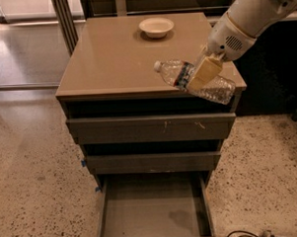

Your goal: Place water bottle into bottom drawer

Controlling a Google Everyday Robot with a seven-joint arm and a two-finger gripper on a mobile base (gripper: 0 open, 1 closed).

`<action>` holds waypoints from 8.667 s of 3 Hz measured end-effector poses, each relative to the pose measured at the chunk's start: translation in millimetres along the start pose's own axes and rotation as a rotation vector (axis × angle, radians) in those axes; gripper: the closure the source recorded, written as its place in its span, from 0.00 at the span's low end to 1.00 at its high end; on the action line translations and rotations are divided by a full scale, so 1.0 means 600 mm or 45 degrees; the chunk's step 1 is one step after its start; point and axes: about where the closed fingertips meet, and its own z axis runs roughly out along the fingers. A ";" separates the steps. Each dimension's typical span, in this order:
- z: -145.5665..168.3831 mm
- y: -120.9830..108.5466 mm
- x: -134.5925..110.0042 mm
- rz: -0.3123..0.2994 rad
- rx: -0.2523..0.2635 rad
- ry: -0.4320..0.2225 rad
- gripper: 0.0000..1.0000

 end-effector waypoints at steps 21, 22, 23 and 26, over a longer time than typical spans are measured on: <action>1.094 0.182 0.589 0.409 -0.084 0.371 1.00; 1.102 0.155 0.573 0.440 -0.024 0.355 1.00; 1.102 0.162 0.574 0.437 -0.035 0.354 1.00; 1.134 0.123 0.563 0.487 0.025 0.274 1.00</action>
Offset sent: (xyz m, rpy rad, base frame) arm -0.1015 -0.0120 -0.1043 -0.0583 0.1115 0.2407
